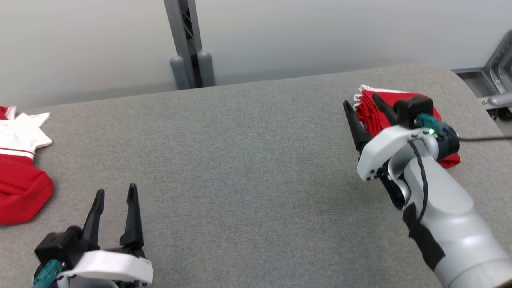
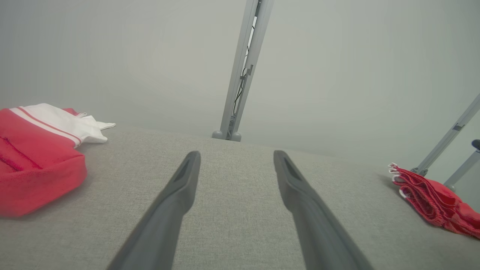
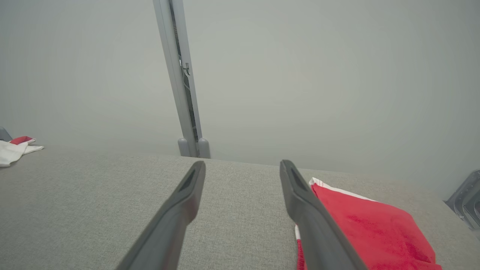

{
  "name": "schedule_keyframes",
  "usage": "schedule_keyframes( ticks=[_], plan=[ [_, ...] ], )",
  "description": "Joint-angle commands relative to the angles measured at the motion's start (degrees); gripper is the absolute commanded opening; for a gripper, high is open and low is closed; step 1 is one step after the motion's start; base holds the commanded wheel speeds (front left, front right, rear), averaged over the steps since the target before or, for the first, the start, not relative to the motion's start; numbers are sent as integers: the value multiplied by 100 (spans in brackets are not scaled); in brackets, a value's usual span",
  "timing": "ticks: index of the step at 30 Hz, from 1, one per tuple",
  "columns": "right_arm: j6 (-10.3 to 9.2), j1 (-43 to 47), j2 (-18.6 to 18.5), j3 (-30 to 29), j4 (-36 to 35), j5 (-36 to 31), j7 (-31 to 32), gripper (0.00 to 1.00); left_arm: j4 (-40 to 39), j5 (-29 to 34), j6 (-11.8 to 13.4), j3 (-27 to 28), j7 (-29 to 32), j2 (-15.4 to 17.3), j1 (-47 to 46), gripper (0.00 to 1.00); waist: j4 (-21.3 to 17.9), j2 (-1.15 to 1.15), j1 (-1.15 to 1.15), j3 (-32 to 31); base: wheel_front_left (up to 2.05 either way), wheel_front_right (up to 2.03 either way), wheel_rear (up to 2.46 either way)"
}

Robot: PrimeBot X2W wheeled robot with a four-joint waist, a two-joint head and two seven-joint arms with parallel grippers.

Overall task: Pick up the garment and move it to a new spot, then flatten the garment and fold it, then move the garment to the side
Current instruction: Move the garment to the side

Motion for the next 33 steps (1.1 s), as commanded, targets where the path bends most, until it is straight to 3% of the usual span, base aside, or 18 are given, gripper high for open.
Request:
schedule_keyframes(
  ticks=[1, 10, 21, 33],
  plan=[
    [-2, 200, -13, -58, -174, 15, -41, 100, -34, -3, 14, 67, -25, 13, 100, 100, 75, 0, 0, -91, 0, 0, 0],
    [-2, 1662, 22, -431, -1646, -182, -19, 100, -254, 24, -67, 359, -33, 65, 555, 100, 199, 0, 0, -224, 0, 0, 0],
    [-2, 3071, 18, -785, -3515, -149, 642, 100, -408, 182, 17, 479, -34, 35, 783, 100, 202, 0, 0, -263, 0, 0, 0],
    [-2, 3730, 18, -963, -4434, -103, 1074, 100, -366, 275, 9, 401, -35, 22, 832, 100, 213, 0, 0, -252, 0, 0, 0]
  ],
)
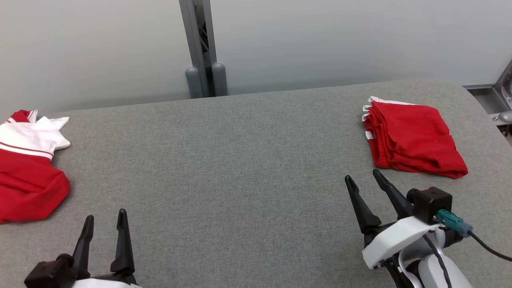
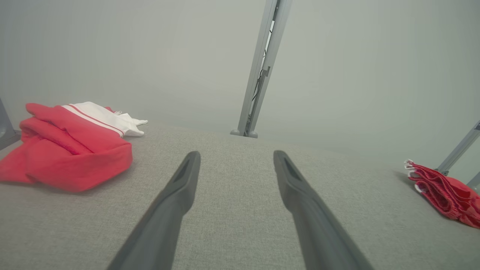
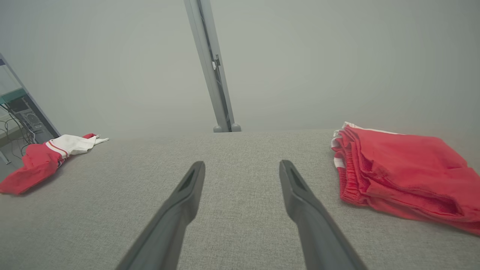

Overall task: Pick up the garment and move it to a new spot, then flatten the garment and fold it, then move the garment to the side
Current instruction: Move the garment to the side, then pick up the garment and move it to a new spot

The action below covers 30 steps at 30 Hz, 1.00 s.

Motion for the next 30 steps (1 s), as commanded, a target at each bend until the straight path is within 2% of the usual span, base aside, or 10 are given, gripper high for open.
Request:
schedule_keyframes(
  ticks=[1, 14, 30],
  plan=[
    [-2, 70, -31, -29, -71, 24, 33, 100, 18, 27, 26, -3, -22, 26, -7, 100, 5, 0, 0, 3, 0, 0, 0],
    [-2, 150, -31, -193, -311, -110, 15, 100, 72, 36, -5, -129, 83, 32, -143, 100, 13, 0, 0, 8, 0, 0, 0],
    [-2, 93, -30, -323, -225, -142, -92, 100, 94, -6, 11, -173, 112, 48, -211, 100, 126, 0, 0, 10, 0, 0, 0]
  ],
)
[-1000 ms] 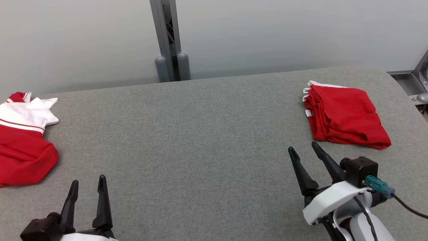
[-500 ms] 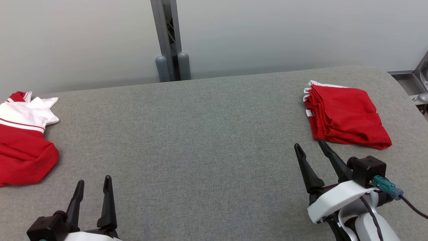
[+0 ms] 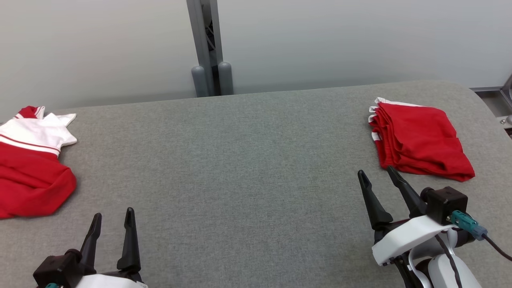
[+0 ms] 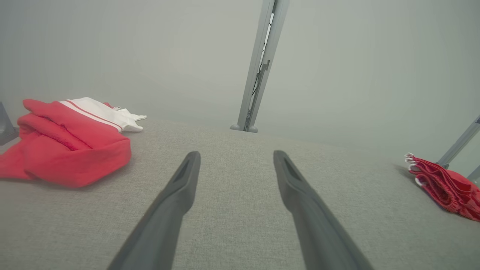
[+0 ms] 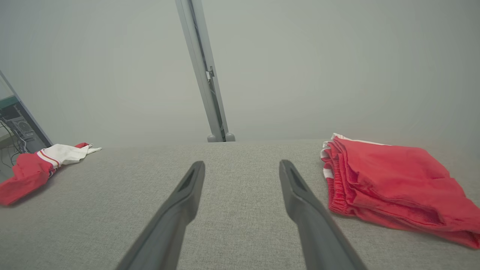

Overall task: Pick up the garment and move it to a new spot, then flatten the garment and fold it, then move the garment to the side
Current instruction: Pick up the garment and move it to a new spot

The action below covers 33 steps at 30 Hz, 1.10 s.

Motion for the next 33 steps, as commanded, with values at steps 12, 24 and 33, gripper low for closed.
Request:
schedule_keyframes(
  ticks=[12, 24, 33],
  plan=[
    [-2, 55, -27, 54, -41, 30, -168, 100, 39, -46, 41, 61, -27, 23, 13, 100, 1080, -1, 0, -109, 0, 0, 0],
    [-2, 202, -29, 199, -34, 137, -237, 100, -80, -37, 178, 153, -6, 130, 300, 100, 2600, -1, 0, -306, 0, 0, 0],
    [-2, 260, -31, 356, 113, 298, -309, 100, -245, -25, 252, 141, 100, 247, 523, 100, 3103, -1, 0, -474, 0, 0, 0]
  ],
)
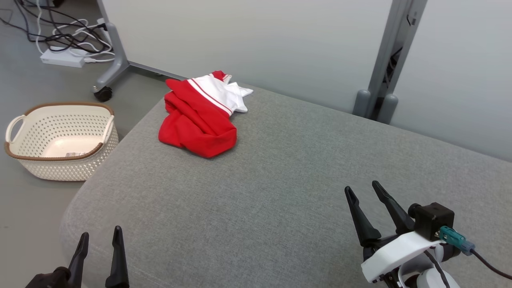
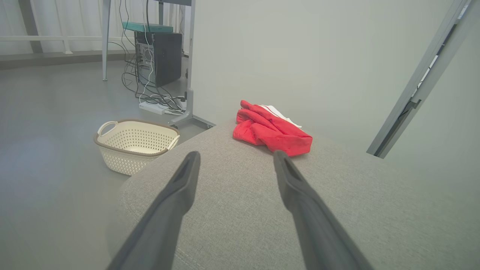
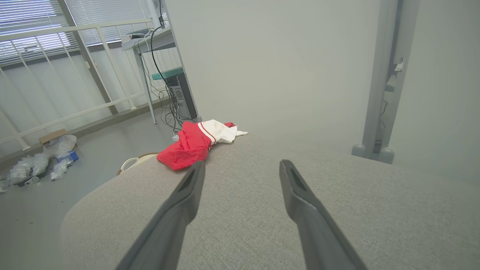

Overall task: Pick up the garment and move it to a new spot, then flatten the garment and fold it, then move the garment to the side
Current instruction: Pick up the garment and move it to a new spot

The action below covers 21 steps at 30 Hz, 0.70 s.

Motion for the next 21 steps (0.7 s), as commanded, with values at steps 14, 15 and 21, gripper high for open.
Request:
schedule_keyframes(
  ticks=[14, 15, 21],
  plan=[
    [-2, -65, -33, 10, 37, 14, -81, 100, -259, -20, 128, 220, 217, 350, -8, 100, -206, 0, 0, 31, 0, 0, 0],
    [-2, -77, -33, -1, 14, -1, -69, 100, -290, -20, 131, 257, 259, 413, -74, 100, -247, 0, 0, 58, 0, 0, 0],
    [-2, -180, -36, -50, -165, -143, -36, 100, -491, -15, 36, 521, 651, 954, -682, 100, -541, 0, 0, 324, 0, 0, 0]
  ],
)
